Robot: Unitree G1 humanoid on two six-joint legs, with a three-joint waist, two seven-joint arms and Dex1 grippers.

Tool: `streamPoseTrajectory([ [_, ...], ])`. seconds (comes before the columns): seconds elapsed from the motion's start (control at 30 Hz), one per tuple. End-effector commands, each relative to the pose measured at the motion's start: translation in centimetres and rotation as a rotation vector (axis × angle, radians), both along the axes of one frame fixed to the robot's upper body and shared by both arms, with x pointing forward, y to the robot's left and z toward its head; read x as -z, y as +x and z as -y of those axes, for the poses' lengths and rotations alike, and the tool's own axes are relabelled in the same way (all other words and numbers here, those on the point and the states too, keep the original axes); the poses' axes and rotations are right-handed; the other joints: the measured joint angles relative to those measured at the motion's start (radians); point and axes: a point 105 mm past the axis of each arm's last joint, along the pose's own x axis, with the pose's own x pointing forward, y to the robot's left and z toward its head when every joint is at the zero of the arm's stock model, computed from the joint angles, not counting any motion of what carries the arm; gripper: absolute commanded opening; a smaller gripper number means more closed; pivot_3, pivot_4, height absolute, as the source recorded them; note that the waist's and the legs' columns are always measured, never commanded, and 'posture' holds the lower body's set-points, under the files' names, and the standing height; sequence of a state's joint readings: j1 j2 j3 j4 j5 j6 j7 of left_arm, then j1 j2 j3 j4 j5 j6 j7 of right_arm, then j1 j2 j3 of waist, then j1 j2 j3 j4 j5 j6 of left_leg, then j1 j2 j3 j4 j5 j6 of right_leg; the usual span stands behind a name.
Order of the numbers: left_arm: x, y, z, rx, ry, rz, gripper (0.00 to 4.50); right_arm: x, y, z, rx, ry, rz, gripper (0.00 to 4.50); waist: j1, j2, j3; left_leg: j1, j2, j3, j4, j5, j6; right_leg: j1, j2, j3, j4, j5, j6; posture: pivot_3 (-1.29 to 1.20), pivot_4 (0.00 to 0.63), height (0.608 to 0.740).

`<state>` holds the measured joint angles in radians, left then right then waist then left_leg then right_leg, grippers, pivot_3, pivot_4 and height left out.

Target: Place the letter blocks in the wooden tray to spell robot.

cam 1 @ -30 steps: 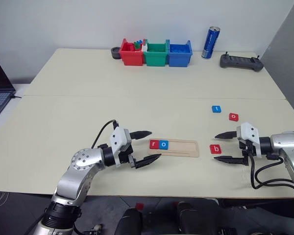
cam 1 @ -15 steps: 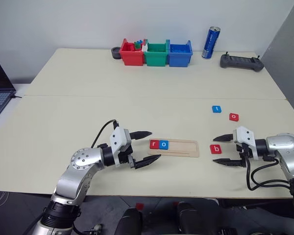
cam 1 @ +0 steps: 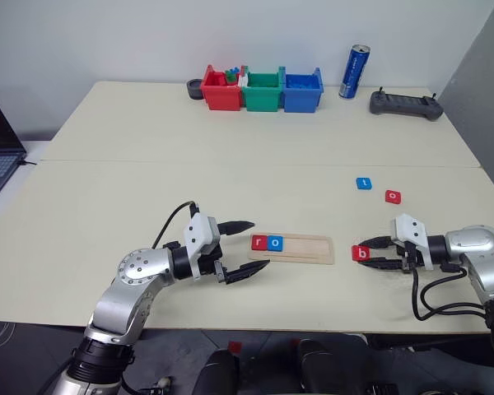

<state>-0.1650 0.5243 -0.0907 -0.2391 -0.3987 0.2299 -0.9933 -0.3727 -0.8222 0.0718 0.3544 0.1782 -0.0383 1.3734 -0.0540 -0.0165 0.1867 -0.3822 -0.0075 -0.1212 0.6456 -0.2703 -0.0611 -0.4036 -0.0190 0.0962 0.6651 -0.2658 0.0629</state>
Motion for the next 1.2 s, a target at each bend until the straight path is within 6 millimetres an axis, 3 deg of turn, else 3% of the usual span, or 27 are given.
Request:
streamPoseTrajectory([
  [0.03, -1.3, -0.3, 0.1, 0.016, -0.015, 0.050, 4.50, -1.4, 0.6, -0.3, -0.015, 0.001, 0.049, 1.45, 0.000, 0.000, 0.000, 0.000, 0.000, 0.000, 0.000, 0.000, 0.000, 0.000, 0.000, 0.000, 0.000, 0.000, 0.000, 0.00, 0.150, 0.740],
  [0.13, -1.3, -0.3, -0.2, 0.014, -0.011, 0.051, 4.50, -2.9, 0.9, -1.5, -0.035, 0.034, 0.073, 1.45, -0.001, 0.000, 0.000, 0.000, 0.000, 0.000, 0.000, 0.000, 0.000, 0.000, 0.000, 0.000, 0.000, 0.000, 0.000, 0.00, 0.150, 0.740],
  [0.23, -1.3, -0.2, -0.6, 0.015, 0.002, 0.054, 4.50, -4.9, 1.1, -4.6, -0.075, 0.088, 0.097, 1.45, -0.004, 0.000, 0.000, 0.000, 0.000, 0.000, 0.000, 0.000, 0.000, 0.000, 0.000, 0.000, 0.001, 0.000, 0.000, 0.00, 0.150, 0.740],
  [0.6, -1.4, 0.1, -1.5, 0.005, 0.008, 0.060, 4.50, -5.4, 1.9, -11.3, -0.055, 0.151, 0.119, 1.45, 0.004, 0.001, 0.000, -0.001, 0.000, -0.002, 0.000, 0.000, 0.000, 0.000, 0.000, -0.001, 0.001, 0.000, 0.000, 0.00, 0.150, 0.740],
  [0.87, -1.3, 0.0, -1.6, 0.004, 0.015, 0.060, 4.50, -3.8, 0.8, -13.2, -0.096, 0.129, 0.096, 1.45, 0.003, 0.001, -0.001, -0.001, 0.000, -0.002, 0.000, 0.000, 0.000, -0.001, 0.000, -0.002, 0.001, 0.000, 0.000, 0.00, 0.150, 0.740],
  [1.2, -1.1, 0.1, -1.6, 0.003, 0.020, 0.063, 4.50, -2.9, 1.2, -13.1, -0.087, 0.087, 0.101, 1.45, 0.003, 0.001, -0.001, -0.001, 0.000, -0.002, 0.000, 0.000, 0.000, -0.001, 0.000, -0.002, 0.001, 0.000, 0.000, 0.00, 0.150, 0.740],
])
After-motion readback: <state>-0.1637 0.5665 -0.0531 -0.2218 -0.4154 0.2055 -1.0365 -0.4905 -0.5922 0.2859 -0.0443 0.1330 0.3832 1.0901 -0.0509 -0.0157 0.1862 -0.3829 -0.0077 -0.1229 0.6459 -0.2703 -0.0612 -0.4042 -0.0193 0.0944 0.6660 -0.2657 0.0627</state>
